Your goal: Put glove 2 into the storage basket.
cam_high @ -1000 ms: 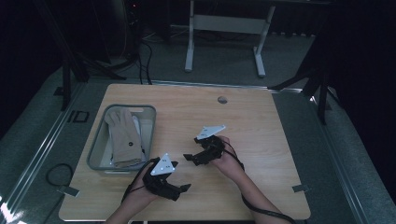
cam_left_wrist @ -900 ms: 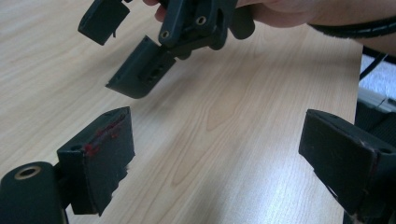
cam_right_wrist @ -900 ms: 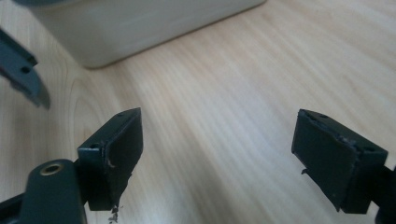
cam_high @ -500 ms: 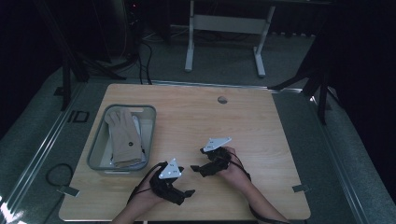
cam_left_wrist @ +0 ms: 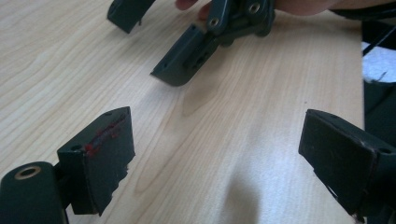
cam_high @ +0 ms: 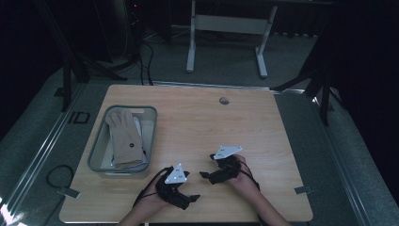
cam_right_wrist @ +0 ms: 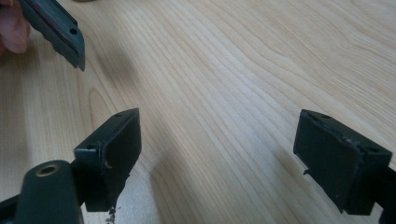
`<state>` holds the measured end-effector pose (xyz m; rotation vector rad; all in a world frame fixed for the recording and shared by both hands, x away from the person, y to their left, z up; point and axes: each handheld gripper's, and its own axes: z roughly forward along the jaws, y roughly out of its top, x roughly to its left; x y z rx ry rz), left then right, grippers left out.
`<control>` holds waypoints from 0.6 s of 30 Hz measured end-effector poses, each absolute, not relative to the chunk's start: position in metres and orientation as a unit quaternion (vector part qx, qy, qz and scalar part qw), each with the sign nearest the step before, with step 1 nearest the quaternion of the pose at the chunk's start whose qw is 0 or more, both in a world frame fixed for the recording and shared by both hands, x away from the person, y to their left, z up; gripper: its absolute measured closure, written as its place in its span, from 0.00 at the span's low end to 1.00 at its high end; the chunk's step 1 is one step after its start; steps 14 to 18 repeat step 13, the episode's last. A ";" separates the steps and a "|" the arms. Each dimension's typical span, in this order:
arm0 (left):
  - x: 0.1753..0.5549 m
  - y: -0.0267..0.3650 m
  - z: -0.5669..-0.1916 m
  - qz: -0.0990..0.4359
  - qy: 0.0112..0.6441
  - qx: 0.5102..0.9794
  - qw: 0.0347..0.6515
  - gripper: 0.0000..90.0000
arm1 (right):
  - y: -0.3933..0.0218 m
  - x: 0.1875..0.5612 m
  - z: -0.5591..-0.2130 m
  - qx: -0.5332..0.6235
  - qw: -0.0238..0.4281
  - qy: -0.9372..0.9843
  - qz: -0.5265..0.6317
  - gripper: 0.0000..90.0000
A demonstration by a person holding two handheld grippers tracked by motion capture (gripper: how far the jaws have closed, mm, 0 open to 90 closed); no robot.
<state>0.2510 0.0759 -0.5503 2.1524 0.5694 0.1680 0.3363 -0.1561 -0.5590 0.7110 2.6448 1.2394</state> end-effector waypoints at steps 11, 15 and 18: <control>0.249 0.075 -0.556 0.059 0.225 0.868 0.439 0.12 | -0.165 0.339 -0.560 0.259 0.074 0.864 0.426 0.17; 0.248 0.074 -0.556 0.066 0.222 0.869 0.438 0.12 | -0.165 0.339 -0.560 0.258 0.075 0.864 0.425 0.17; 0.248 0.074 -0.556 0.066 0.222 0.869 0.438 0.12 | -0.165 0.339 -0.560 0.258 0.075 0.864 0.425 0.17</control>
